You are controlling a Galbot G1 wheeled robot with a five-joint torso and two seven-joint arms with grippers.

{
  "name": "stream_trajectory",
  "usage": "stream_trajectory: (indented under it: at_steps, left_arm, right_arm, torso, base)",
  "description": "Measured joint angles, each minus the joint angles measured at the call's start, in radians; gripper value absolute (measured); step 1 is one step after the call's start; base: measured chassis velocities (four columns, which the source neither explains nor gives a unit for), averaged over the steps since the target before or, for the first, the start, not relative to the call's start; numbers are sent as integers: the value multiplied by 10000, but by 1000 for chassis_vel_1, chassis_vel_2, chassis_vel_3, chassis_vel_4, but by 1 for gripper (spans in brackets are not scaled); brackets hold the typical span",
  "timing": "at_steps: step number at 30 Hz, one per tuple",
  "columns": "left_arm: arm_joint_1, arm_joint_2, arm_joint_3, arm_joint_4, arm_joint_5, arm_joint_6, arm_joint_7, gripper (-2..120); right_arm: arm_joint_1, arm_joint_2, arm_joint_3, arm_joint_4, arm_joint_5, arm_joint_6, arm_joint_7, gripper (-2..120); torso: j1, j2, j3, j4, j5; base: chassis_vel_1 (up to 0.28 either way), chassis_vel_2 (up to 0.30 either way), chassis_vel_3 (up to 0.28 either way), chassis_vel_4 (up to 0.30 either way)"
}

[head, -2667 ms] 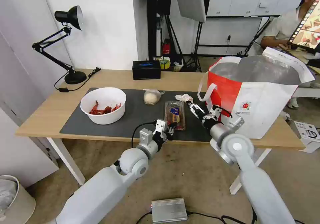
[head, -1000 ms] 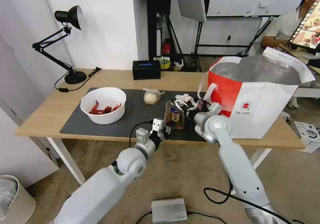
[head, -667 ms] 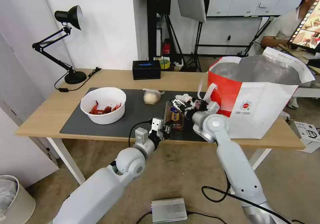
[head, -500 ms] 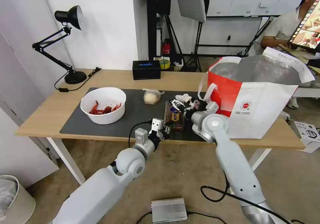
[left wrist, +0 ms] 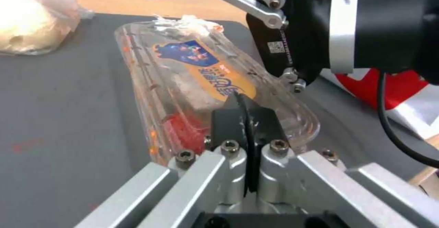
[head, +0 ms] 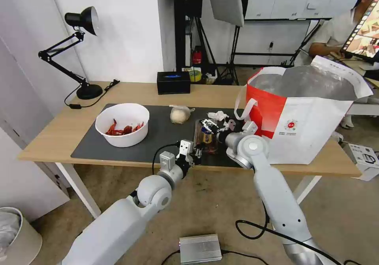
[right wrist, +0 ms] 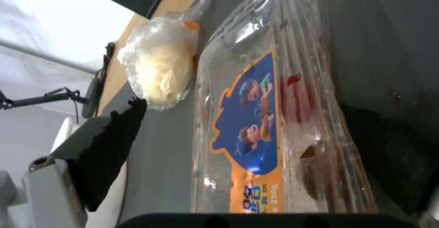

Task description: Pick up the trash from the table and place it into the takeout bag.

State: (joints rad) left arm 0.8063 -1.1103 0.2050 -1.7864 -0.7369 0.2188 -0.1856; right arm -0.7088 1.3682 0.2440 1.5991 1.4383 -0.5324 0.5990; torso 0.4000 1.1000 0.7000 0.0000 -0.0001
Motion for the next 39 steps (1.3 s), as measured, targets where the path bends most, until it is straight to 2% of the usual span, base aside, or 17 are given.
stream_trajectory:
  at_steps: [10, 15, 18, 20, 22, 23, 26, 27, 30, 31, 34, 39]
  left_arm:
    - [-16, -104, -12, 6, -15, -4, 4, 0]
    - [-18, -97, -12, 7, -21, -4, 3, 0]
    - [-6, -90, -12, -8, -22, -6, -9, 0]
    - [-1, -85, -13, -25, -22, -7, -11, 0]
    - [7, -77, -24, -36, -23, -11, -13, 0]
    - [7, -77, -24, -36, -23, -11, -13, 0]
    - [15, -92, -22, -43, -23, -12, -29, 0]
    - [15, -92, -22, -43, -23, -12, -29, 0]
    - [17, -111, -13, -45, -28, -15, -46, 0]
    - [17, -111, -13, -45, -28, -15, -46, 0]
    - [18, -109, -12, -53, -35, -17, -55, 0]
    - [6, -93, -24, -55, -54, -21, -56, 0]
  right_arm:
    - [29, 40, 7, -14, 20, -103, 293, 100]
    - [46, 33, 8, 47, 107, -268, 709, 89]
    - [53, 14, 31, 126, 300, -453, 1264, 73]
    - [42, 0, 37, 140, 327, -483, 1360, 68]
    - [4, -24, 49, 159, 336, -501, 1416, 60]
    - [4, -24, 49, 159, 336, -501, 1416, 60]
    - [-38, -79, 56, 189, 336, -511, 1458, 43]
    - [-38, -79, 56, 189, 336, -511, 1458, 43]
    - [-23, -128, 57, 176, 348, -516, 1497, 30]
    - [-23, -128, 57, 176, 348, -516, 1497, 30]
    - [-18, -170, 65, 196, 368, -517, 1508, 15]
    - [-30, -183, 76, 212, 386, -517, 1501, 6]
  torso:
    - [-2, 3, -1, 0, 0]
    - [-2, 4, -3, -1, -1]
    - [-2, 5, -3, 1, -1]
    - [-2, 4, -3, 1, -1]
    - [-2, 4, -3, 0, 1]
    - [-2, 4, -3, 0, 1]
    - [-1, 1, 0, -1, 1]
    - [-1, 1, 0, -1, 1]
    - [0, 0, 1, -1, 3]
    - [0, 0, 1, -1, 3]
    - [0, 0, 1, 1, 2]
    - [0, 0, 0, 2, 2]
  base:
    - [0, 0, 0, 0]
    - [0, 0, 0, 0]
    - [0, 0, 0, 0]
    - [0, 0, 0, 0]
    - [0, 0, 0, 0]
    - [0, 0, 0, 0]
    - [0, 0, 0, 0]
    - [0, 0, 0, 0]
    - [0, 0, 0, 0]
    - [0, 0, 0, 0]
    - [0, 0, 0, 0]
    - [0, 0, 0, 0]
